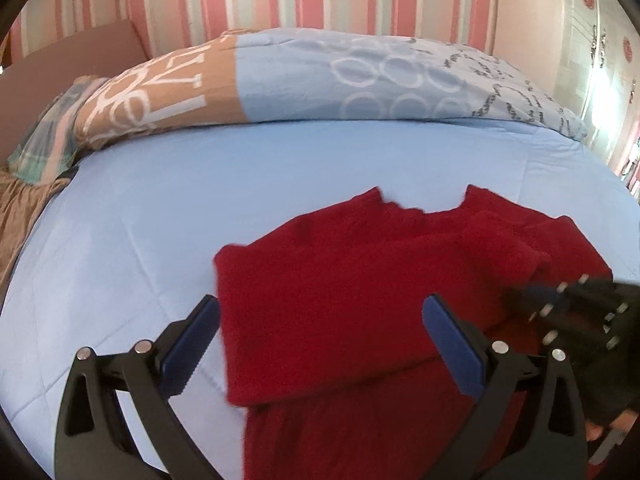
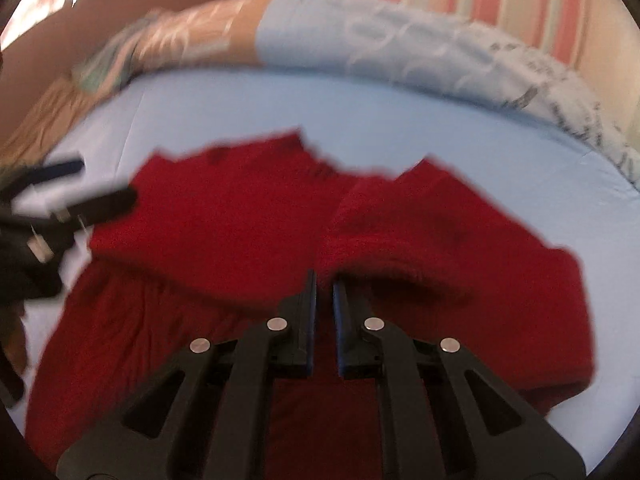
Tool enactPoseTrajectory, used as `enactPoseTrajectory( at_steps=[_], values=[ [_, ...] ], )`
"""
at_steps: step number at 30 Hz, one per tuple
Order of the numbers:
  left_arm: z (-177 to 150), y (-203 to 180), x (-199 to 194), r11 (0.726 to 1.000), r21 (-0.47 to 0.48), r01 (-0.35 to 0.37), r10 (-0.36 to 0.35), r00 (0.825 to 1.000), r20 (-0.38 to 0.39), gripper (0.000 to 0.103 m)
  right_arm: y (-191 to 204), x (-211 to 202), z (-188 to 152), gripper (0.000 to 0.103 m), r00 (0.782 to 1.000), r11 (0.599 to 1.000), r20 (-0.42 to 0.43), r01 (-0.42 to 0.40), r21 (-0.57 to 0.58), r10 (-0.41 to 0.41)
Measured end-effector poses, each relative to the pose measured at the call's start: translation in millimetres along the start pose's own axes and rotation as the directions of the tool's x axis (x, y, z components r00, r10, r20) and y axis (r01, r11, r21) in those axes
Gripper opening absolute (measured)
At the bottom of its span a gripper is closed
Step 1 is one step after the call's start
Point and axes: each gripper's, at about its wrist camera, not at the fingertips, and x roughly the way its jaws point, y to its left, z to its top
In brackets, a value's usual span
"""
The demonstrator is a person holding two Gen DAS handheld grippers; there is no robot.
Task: Fold small clothes
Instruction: 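Fold the held sleeve across the sweater body with the right tool and release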
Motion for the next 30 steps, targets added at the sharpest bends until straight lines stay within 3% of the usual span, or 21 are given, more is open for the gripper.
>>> enactPoseTrajectory(
  at_steps=[1, 3, 5, 10, 15, 18, 22, 26, 28, 30],
  values=[
    [-2.0, 1.6, -1.2, 1.000, -0.003, 0.009, -0.009, 1.000, -0.003, 0.101, 5.7, 0.9, -3.5, 0.015, 1.000, 1.000, -0.015, -0.011, -0.012, 0.011],
    [-6.9, 2.0, -3.6, 1.000, -0.003, 0.029, -0.029, 1.000, -0.002, 0.101, 10.0, -6.0, -7.2, 0.041, 0.999, 0.999, 0.006, -0.042, -0.030, 0.042],
    [-11.6, -1.2, -4.4, 0.999, 0.005, 0.047, -0.047, 0.999, -0.005, 0.101, 7.9, -19.7, -11.0, 0.053, 0.998, 0.999, 0.044, -0.044, -0.022, 0.045],
    [-15.1, -31.6, 4.3, 0.991, 0.043, 0.129, -0.128, 0.992, -0.020, 0.101, -29.6, -43.2, -23.5, 0.054, 0.996, 0.999, 0.085, 0.031, 0.037, -0.034],
    [-10.8, -78.7, 18.8, 0.964, 0.048, 0.263, -0.262, 0.965, -0.019, 0.101, -82.7, -58.4, -44.8, 0.054, 0.987, 0.978, 0.076, 0.125, 0.165, -0.139],
    [-5.0, -111.3, 25.3, 0.959, 0.109, 0.263, -0.263, 0.965, -0.018, 0.101, -110.2, -65.2, -59.9, 0.054, 0.985, 0.965, 0.064, 0.142, 0.221, -0.159],
    [1.1, -143.4, 29.5, 0.959, 0.208, 0.192, -0.198, 0.980, 0.010, 0.101, -126.4, -72.6, -71.7, 0.054, 0.980, 0.953, 0.061, 0.170, 0.250, -0.191],
    [6.8, -152.2, 36.0, 0.953, 0.241, 0.182, -0.186, 0.983, -0.006, 0.076, -135.2, -82.0, -75.0, 0.054, 0.974, 0.946, 0.077, 0.185, 0.265, -0.212],
    [8.0, -150.2, 41.2, 0.952, 0.240, 0.189, -0.188, 0.982, -0.024, 0.056, -139.1, -79.4, -74.4, 0.054, 0.976, 0.945, 0.071, 0.181, 0.271, -0.207],
    [10.5, -145.2, 52.1, 0.955, 0.209, 0.212, -0.202, 0.977, -0.070, 0.024, -142.7, -76.1, -71.0, 0.054, 0.978, 0.947, 0.066, 0.174, 0.268, -0.199]
  ],
)
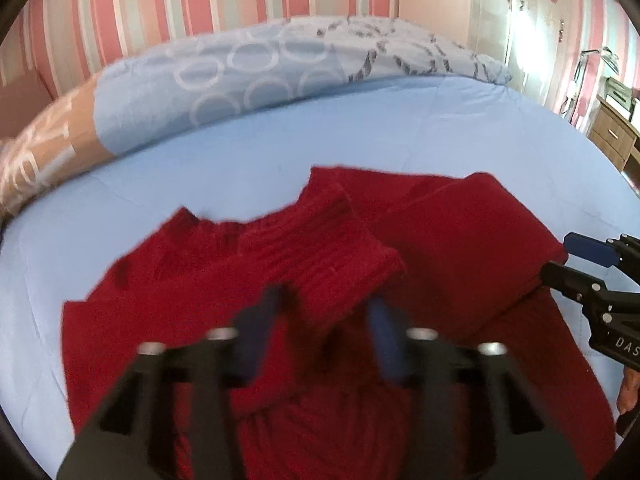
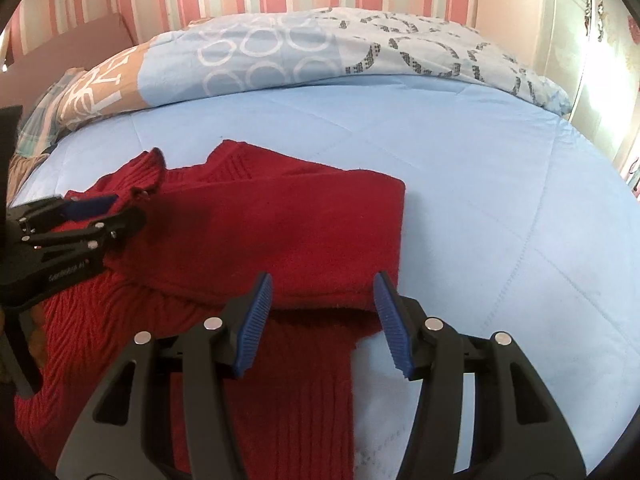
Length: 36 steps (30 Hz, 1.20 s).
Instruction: Fold small clothes
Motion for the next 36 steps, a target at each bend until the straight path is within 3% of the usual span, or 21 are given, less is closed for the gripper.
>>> enactPoseTrajectory(
  at_steps=[3, 6, 11, 14, 19, 22, 25, 27, 29, 31, 33, 36],
  values=[
    [-1.6, 13.0, 1.3, 0.999, -0.039, 0.014, -0.015, 1.000, -0.013, 0.010, -0.8, 5.1, 9.0, 0.065, 0.999, 0.999, -0.017, -0.047, 0.002, 0.047],
    [-3.2, 32.4, -6.4, 0.997, -0.076, 0.016, -0.016, 1.000, -0.002, 0.010, 1.8, 12.4, 18.3, 0.071, 0.996, 0.997, -0.041, -0.079, -0.014, 0.078],
    [-8.0, 67.7, -28.0, 0.990, -0.140, -0.009, 0.015, 0.999, 0.044, 0.009, 11.8, 11.7, 36.1, 0.072, 0.997, 0.996, -0.002, -0.082, -0.036, 0.082],
    [-16.3, 88.4, -40.9, 0.987, -0.142, -0.071, 0.078, 0.996, 0.048, 0.009, 20.4, 16.3, 45.1, 0.077, 0.993, 0.993, -0.001, -0.116, -0.028, 0.116],
    [-50.0, 123.1, -44.3, 0.974, -0.197, -0.112, 0.117, 0.993, 0.011, 0.009, 21.6, 39.9, 48.7, 0.080, 0.985, 0.985, -0.051, -0.164, 0.057, 0.167],
    [-68.8, 134.7, -52.0, 0.966, -0.237, -0.100, 0.111, 0.993, 0.034, 0.009, 19.2, 51.0, 44.5, 0.080, 0.984, 0.983, -0.072, -0.157, 0.094, 0.164],
    [-82.0, 149.6, -52.1, 0.953, -0.291, -0.085, 0.096, 0.995, 0.024, 0.028, 19.6, 51.7, 39.4, 0.080, 0.985, 0.984, -0.075, -0.150, 0.094, 0.157],
    [-88.0, 160.1, -56.9, 0.949, -0.308, -0.063, 0.083, 0.995, 0.050, 0.049, 20.8, 48.9, 35.4, 0.080, 0.985, 0.986, -0.070, -0.151, 0.076, 0.157],
    [-90.0, 167.4, -62.3, 0.955, -0.295, -0.033, 0.055, 0.996, 0.066, 0.049, 22.9, 45.3, 32.5, 0.080, 0.987, 0.989, -0.063, -0.142, 0.045, 0.145],
    [-90.6, 174.1, -65.4, 0.959, -0.284, 0.013, 0.005, 0.998, 0.065, 0.056, 23.1, 43.2, 31.3, 0.080, 0.990, 0.991, -0.055, -0.129, 0.024, 0.130],
    [-90.6, 180.5, -72.1, 0.956, -0.288, 0.059, -0.035, 0.996, 0.088, 0.078, 20.7, 41.2, 30.6, 0.081, 0.991, 0.992, -0.047, -0.126, 0.026, 0.127],
    [-82.5, 182.4, -77.3, 0.948, -0.300, 0.106, -0.074, 0.990, 0.118, 0.078, 17.8, 40.8, 30.3, 0.081, 0.993, 0.993, -0.037, -0.110, 0.036, 0.111]
  ],
)
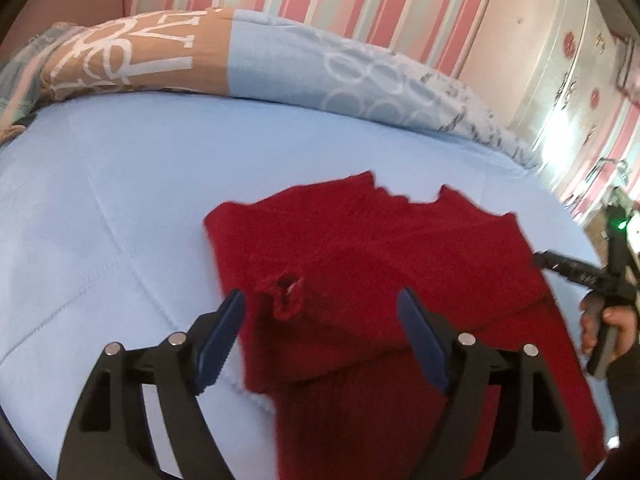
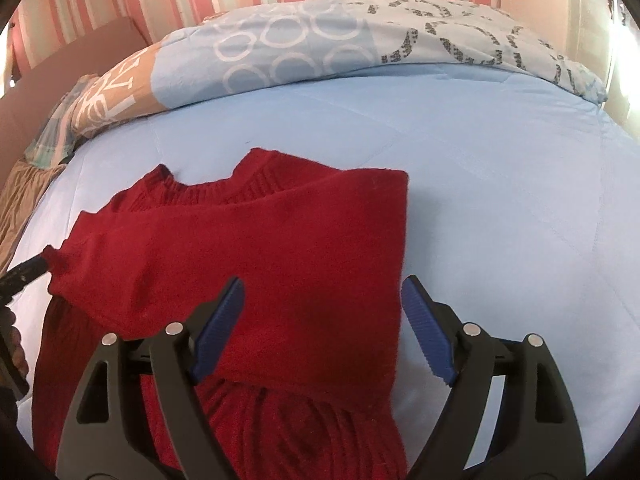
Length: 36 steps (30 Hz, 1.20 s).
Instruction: Fold small clothes
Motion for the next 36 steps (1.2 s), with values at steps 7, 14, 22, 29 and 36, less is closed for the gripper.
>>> enactPoseTrajectory(
  at_steps=[7, 14, 22, 29, 36],
  values=[
    [17.3, -11.7, 31.9, 1.000, 0.017, -0.016, 0.018, 0.990, -0.139, 0.010, 1.5, 2.2, -1.3, 0.081, 1.000, 1.000, -0.006, 0.013, 0.006, -0.013],
    [43.4, -36.4, -26.6, 0.977, 0.199, -0.080, 0.048, 0.986, 0.159, 0.008, -2.4, -21.1, 8.3, 0.081, 0.988, 0.999, 0.149, 0.025, 0.035, -0.030],
    [-9.1, 13.3, 19.6, 0.981, 0.143, -0.129, 0.138, 0.989, -0.058, 0.017, 0.3, 19.6, 12.8, 0.083, 0.999, 0.998, 0.007, 0.054, 0.027, -0.054],
    [-18.0, 7.1, -37.0, 0.963, 0.059, -0.263, 0.256, 0.961, 0.106, 0.087, 12.5, 34.6, 32.9, 0.082, 0.999, 0.999, 0.000, -0.035, -0.031, 0.035],
    [14.9, -32.1, -4.3, 0.972, 0.164, -0.169, 0.159, 0.985, 0.072, 0.092, -10.2, 78.4, 45.7, 0.068, 0.992, 0.998, -0.115, -0.054, 0.030, 0.057]
  ],
)
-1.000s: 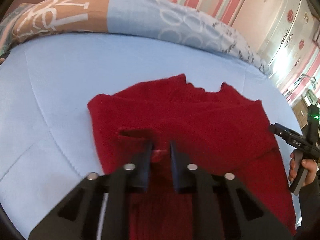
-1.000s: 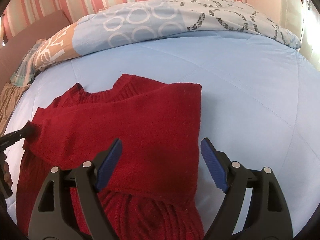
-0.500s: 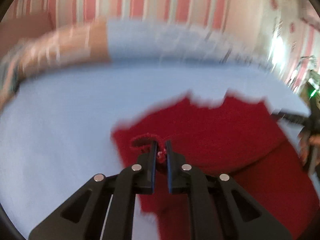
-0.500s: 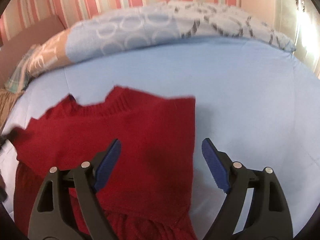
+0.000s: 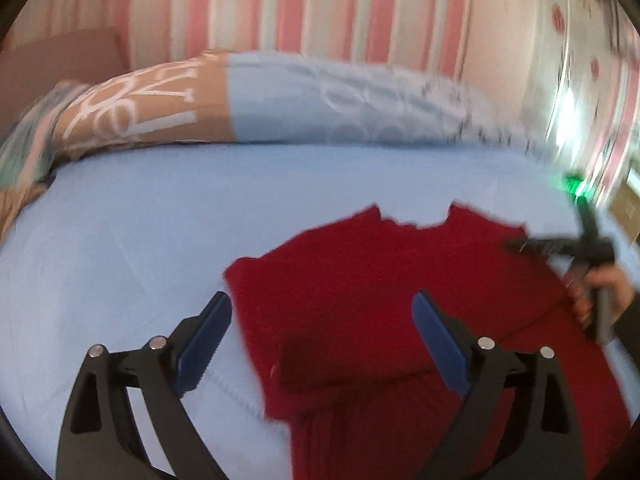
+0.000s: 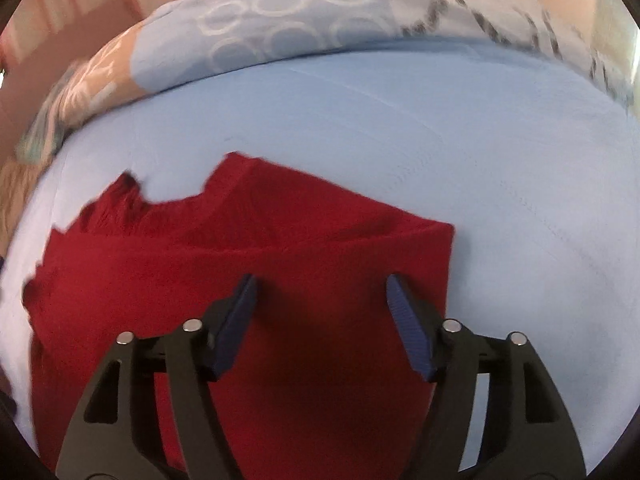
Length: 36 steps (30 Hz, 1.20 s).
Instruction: Fold small clothes
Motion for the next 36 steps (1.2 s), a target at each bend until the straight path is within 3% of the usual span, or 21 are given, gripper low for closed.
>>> enactPoseTrajectory(
  at_steps=[3, 6, 7, 9, 11, 13, 16, 21, 23, 25, 27, 30, 36],
  values=[
    [-2.8, -10.3, 39.8, 0.999, 0.039, -0.007, 0.011, 0.995, -0.099, 0.092, -17.7, 2.2, 6.0, 0.062, 0.999, 0.996, -0.005, -0.050, 0.080, 0.051],
    [-10.7, -10.7, 55.5, 0.998, 0.049, -0.034, 0.040, 0.990, -0.134, 0.092, -11.7, -12.7, 3.5, 0.061, 0.999, 0.997, 0.007, -0.052, 0.056, 0.052],
    [-11.8, -10.6, 52.9, 0.999, 0.041, -0.031, 0.036, 0.991, -0.129, 0.092, -5.8, -26.8, -2.2, 0.063, 0.998, 0.999, 0.036, -0.043, 0.023, 0.042],
    [-14.4, -10.9, 41.4, 0.999, 0.033, -0.027, 0.031, 0.994, -0.107, 0.092, 6.1, -54.2, -20.8, 0.077, 0.995, 0.999, 0.100, 0.009, -0.035, -0.005],
    [-16.6, -12.7, 32.9, 0.998, 0.039, -0.050, 0.053, 0.995, -0.089, 0.094, 23.9, -74.6, -47.6, 0.081, 0.988, 0.992, 0.145, 0.068, -0.110, -0.051],
    [-22.8, -13.8, 28.8, 0.997, 0.033, -0.076, 0.079, 0.993, -0.092, 0.095, 30.9, -76.7, -67.4, 0.082, 0.989, 0.989, 0.133, 0.082, -0.127, -0.065],
    [-30.2, -13.1, 28.0, 0.997, 0.009, -0.080, 0.080, 0.991, -0.109, 0.095, 28.5, -54.4, -89.6, 0.080, 0.994, 0.986, 0.044, 0.106, -0.125, -0.101],
    [-36.8, -9.8, 14.7, 0.996, -0.033, -0.088, 0.083, 0.988, -0.128, 0.095, 12.3, -50.8, -88.2, 0.080, 0.999, 0.998, 0.015, 0.049, -0.049, -0.049],
    [-39.3, -11.9, 8.8, 0.995, -0.040, -0.094, 0.088, 0.987, -0.137, 0.095, 20.0, -64.7, -90.3, 0.080, 0.998, 0.997, 0.050, 0.052, -0.058, -0.050],
    [-43.7, -15.8, -5.1, 0.993, -0.042, -0.114, 0.108, 0.986, -0.130, 0.095, 27.0, -87.9, -98.6, 0.081, 0.994, 0.999, 0.110, 0.006, -0.050, 0.000],
    [-49.8, -19.3, -18.5, 0.993, -0.061, -0.100, 0.091, 0.988, -0.126, 0.095, 35.0, -108.9, -112.6, 0.089, 0.986, 0.999, 0.165, 0.011, -0.037, -0.005],
    [-63.1, -27.4, -40.5, 0.995, -0.073, -0.073, 0.064, 0.989, -0.130, 0.095, 44.3, -132.7, -137.4, 0.092, 0.980, 0.999, 0.197, 0.009, -0.046, 0.000],
    [-86.8, -39.9, -76.3, 0.995, -0.095, -0.040, 0.027, 0.991, -0.128, 0.096, 33.6, -142.3, -165.2, 0.093, 0.997, 1.000, 0.083, -0.006, 0.009, 0.006]
  ],
)
